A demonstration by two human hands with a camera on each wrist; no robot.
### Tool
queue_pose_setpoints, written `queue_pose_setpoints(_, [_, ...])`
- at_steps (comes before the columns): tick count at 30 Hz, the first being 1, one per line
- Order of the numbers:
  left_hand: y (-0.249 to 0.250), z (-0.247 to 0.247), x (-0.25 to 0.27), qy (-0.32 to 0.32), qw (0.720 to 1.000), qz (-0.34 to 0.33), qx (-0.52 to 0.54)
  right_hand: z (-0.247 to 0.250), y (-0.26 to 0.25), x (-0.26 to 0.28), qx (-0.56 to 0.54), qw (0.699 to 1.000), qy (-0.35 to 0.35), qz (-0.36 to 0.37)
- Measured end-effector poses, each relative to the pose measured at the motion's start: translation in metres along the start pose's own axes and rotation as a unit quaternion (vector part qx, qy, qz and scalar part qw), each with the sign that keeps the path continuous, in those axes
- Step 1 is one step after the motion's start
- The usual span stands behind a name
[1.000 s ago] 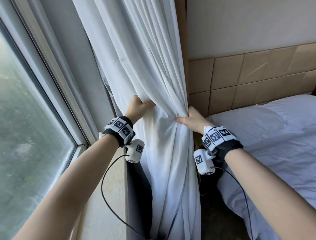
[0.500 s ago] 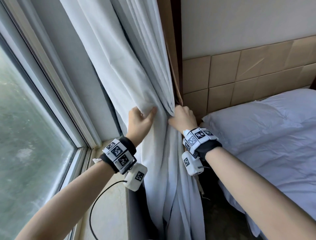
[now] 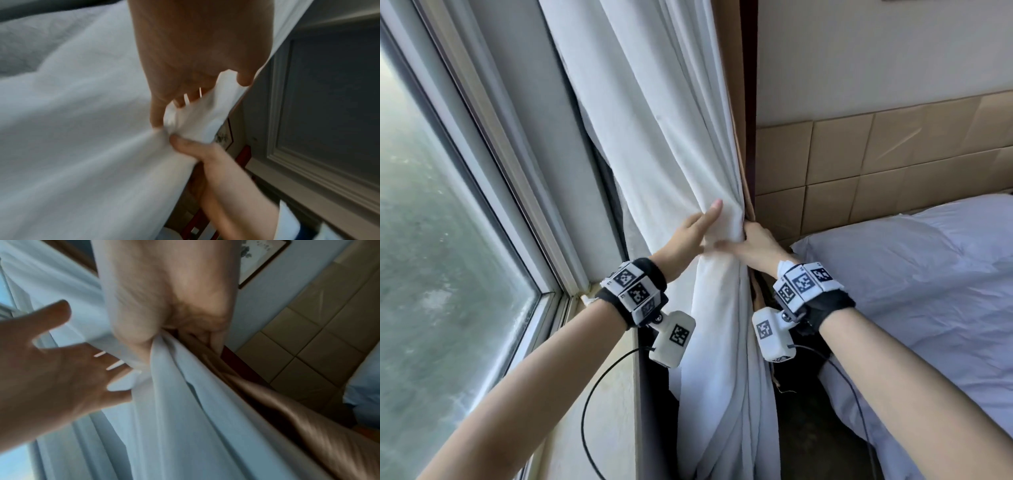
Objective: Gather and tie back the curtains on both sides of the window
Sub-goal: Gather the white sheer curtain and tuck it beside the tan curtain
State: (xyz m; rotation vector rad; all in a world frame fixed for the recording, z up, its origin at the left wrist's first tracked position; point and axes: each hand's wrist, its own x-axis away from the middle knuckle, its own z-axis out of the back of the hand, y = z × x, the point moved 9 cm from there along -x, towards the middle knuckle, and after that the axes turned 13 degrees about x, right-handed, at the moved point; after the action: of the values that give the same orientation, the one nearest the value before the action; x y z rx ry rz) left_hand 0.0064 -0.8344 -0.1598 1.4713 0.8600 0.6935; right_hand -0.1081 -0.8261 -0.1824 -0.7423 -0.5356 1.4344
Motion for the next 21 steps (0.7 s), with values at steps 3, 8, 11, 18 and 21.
queue_pose_setpoints(3, [0.006,0.018,0.003,0.015,0.999,-0.031,0.029,0.008,0.009,0.004,0.053,0.997,0.059,0.006])
queue_pose_setpoints(8, [0.004,0.106,0.003,0.247,0.964,-0.090,-0.032,0.006,0.006,0.002,0.068,0.997,0.011,0.018])
queue_pose_setpoints(11, [-0.020,0.110,-0.013,0.169,0.985,0.025,-0.023,0.003,0.008,0.002,0.023,0.999,-0.030,0.018])
queue_pose_setpoints(18, [-0.007,0.064,-0.029,0.051,0.998,0.013,-0.035,-0.003,0.006,0.004,-0.039,0.995,-0.097,0.002])
queue_pose_setpoints(21, [-0.001,0.055,-0.028,0.043,0.999,-0.002,-0.020,0.001,0.007,0.005,-0.040,0.995,-0.090,-0.008])
